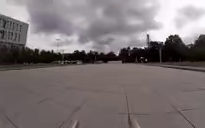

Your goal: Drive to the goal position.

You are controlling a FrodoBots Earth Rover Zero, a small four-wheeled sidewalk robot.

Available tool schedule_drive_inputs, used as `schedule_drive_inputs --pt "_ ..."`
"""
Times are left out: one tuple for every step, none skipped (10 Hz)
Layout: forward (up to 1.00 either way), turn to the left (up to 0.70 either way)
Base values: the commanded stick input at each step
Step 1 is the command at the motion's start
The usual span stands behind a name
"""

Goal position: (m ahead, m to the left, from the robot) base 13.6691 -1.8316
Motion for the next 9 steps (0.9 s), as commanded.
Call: schedule_drive_inputs --pt "1.00 0.00" --pt "1.00 0.00" --pt "1.00 0.00" --pt "1.00 0.00" --pt "1.00 0.00" --pt "1.00 0.00" --pt "1.00 0.00" --pt "1.00 0.00" --pt "1.00 0.00"
